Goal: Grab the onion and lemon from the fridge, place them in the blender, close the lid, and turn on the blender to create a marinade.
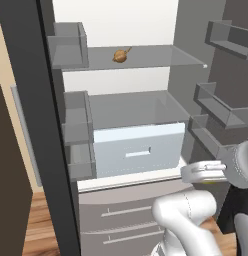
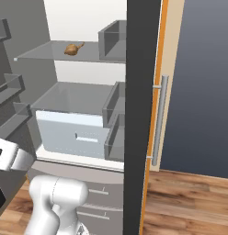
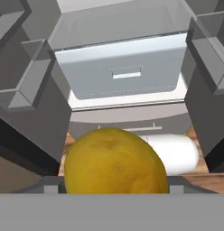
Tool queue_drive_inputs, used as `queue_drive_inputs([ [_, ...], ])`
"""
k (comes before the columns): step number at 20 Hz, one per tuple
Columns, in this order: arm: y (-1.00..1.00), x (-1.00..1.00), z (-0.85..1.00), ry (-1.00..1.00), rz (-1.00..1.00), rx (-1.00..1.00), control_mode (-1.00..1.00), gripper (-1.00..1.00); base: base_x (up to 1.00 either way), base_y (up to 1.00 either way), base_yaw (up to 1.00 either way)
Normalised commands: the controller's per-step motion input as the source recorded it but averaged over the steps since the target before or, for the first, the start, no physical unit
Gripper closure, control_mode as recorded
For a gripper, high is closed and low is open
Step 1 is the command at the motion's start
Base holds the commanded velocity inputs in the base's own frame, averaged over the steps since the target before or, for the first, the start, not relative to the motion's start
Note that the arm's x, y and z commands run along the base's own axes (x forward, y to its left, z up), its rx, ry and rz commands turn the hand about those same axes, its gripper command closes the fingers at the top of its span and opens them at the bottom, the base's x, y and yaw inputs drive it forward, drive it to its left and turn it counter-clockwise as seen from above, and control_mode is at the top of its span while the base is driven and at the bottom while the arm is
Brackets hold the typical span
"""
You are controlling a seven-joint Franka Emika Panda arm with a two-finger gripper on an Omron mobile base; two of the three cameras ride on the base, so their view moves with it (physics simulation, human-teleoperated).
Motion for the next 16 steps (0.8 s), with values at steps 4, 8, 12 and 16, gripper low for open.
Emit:
queue_drive_inputs([
  [4,0.09,-0.28,0.0,0.03,-0.01,0.0,1.0,1.0,-0.21,0.09,0.0],
  [8,0.0,0.0,0.0,0.0,0.0,0.0,1.0,1.0,-0.52,0.02,0.0],
  [12,0.0,0.0,0.0,0.0,0.0,0.0,1.0,1.0,-0.89,0.0,-0.03],
  [16,0.0,0.0,0.0,0.0,0.0,0.0,1.0,1.0,-0.8,0.0,-0.21],
])
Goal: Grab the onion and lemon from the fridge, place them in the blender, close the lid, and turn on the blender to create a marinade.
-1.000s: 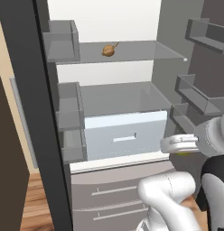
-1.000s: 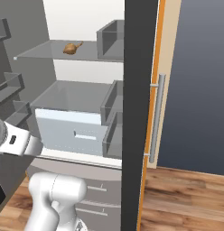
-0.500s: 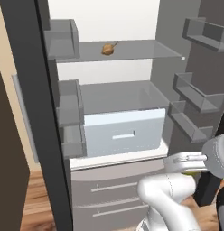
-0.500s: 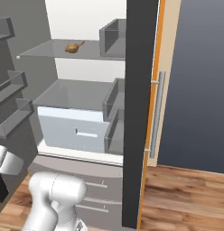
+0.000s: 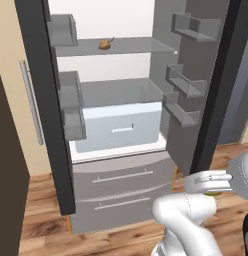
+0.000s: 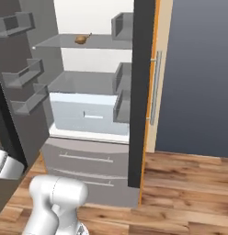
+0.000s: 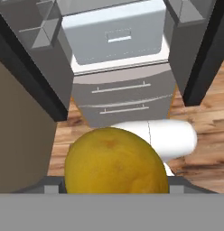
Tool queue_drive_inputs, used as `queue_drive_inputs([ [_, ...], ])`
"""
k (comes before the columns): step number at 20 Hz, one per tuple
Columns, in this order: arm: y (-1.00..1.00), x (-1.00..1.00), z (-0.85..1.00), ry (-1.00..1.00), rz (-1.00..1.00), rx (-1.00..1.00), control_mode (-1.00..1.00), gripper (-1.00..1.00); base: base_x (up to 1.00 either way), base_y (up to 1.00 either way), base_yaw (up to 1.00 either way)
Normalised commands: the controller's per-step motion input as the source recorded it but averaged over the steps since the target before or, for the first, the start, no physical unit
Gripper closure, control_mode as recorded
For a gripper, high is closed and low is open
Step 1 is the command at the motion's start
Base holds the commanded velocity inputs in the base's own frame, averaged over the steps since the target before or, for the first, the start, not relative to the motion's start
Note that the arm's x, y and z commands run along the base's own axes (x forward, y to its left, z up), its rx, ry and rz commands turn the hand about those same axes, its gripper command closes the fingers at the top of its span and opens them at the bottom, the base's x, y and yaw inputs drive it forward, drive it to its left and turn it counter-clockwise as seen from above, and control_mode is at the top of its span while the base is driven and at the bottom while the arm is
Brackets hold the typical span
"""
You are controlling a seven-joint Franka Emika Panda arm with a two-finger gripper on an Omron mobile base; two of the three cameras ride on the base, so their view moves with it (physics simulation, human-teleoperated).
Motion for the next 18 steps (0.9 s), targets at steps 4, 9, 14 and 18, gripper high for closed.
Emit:
queue_drive_inputs([
  [4,0.0,0.0,0.0,0.0,0.0,0.0,1.0,1.0,-0.8,0.0,-0.4],
  [9,0.0,0.0,0.0,0.0,0.0,0.0,1.0,1.0,-0.48,0.0,-0.69],
  [14,0.0,0.0,0.0,0.0,0.0,0.0,1.0,1.0,-0.05,0.0,-0.84],
  [18,0.0,0.0,0.0,0.0,0.0,0.0,1.0,1.0,0.01,0.0,-0.82],
])
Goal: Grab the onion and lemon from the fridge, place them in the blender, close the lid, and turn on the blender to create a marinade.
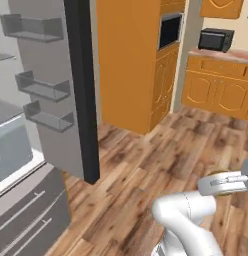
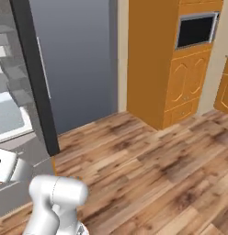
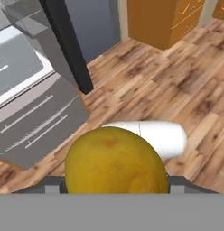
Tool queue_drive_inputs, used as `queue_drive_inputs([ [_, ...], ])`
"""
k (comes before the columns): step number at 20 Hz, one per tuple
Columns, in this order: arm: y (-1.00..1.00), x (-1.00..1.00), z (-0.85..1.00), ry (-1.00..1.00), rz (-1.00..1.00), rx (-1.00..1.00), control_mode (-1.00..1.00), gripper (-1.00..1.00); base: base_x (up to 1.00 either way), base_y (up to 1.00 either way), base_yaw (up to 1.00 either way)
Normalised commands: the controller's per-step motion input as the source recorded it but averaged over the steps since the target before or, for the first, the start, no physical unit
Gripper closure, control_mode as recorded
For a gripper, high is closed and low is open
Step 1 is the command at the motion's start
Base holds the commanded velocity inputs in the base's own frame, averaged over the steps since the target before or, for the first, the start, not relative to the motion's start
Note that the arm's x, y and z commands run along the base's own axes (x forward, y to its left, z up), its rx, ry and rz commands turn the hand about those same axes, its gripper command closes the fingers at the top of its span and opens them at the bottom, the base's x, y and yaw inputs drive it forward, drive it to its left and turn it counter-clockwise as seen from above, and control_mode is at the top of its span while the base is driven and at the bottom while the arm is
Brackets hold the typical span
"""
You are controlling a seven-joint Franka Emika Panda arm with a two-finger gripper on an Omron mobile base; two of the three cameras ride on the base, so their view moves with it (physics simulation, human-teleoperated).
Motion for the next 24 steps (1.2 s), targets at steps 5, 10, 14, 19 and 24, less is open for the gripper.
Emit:
queue_drive_inputs([
  [5,0.0,0.0,0.0,0.0,0.0,0.0,1.0,1.0,0.19,0.0,-0.76],
  [10,0.0,0.0,0.0,0.0,0.0,0.0,1.0,1.0,0.4,-0.01,-0.7],
  [14,0.0,0.0,0.0,0.0,0.0,0.0,1.0,1.0,0.51,-0.03,-0.65],
  [19,0.0,0.0,0.0,0.0,0.0,0.0,1.0,1.0,0.65,0.0,-0.54],
  [24,0.0,0.0,0.0,0.0,0.0,0.0,1.0,1.0,0.71,-0.01,-0.54],
])
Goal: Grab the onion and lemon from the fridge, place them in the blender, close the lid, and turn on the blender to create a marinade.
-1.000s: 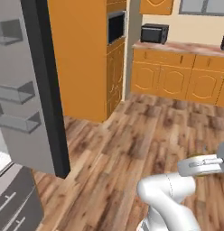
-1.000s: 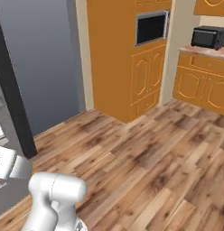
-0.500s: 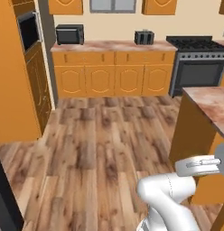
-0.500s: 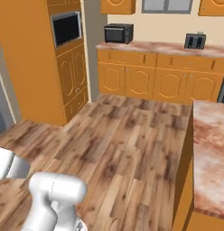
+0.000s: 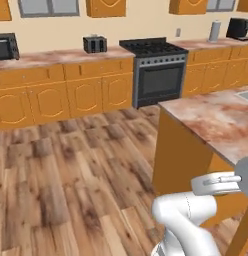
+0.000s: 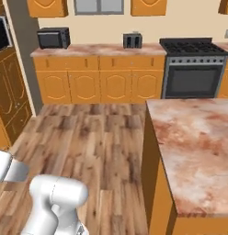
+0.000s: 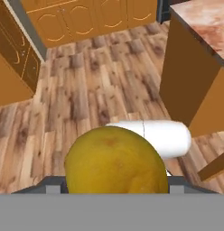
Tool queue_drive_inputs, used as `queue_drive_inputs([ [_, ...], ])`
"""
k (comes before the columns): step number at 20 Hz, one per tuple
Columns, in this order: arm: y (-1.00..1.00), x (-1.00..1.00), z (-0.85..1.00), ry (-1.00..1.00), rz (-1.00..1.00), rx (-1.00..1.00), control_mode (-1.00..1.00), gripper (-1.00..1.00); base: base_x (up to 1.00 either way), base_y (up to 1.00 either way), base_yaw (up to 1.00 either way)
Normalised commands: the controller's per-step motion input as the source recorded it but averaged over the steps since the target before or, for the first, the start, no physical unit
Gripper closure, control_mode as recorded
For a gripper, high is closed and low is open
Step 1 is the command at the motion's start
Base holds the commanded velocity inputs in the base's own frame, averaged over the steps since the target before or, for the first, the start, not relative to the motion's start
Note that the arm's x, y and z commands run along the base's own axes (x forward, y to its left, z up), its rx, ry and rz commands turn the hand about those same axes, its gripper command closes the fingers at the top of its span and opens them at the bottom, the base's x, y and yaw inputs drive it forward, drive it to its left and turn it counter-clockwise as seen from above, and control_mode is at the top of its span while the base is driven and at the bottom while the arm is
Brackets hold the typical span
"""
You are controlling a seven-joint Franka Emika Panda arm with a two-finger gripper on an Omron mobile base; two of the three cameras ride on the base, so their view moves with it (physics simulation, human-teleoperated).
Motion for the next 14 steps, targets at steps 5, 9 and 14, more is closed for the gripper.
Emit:
queue_drive_inputs([
  [5,0.0,0.0,0.0,0.0,0.0,0.0,1.0,1.0,0.5,-0.08,-0.6],
  [9,0.0,0.0,0.0,0.0,0.0,0.0,1.0,1.0,0.37,0.0,-0.62],
  [14,0.0,0.0,0.0,0.0,0.0,0.0,1.0,1.0,0.28,0.0,-0.61],
])
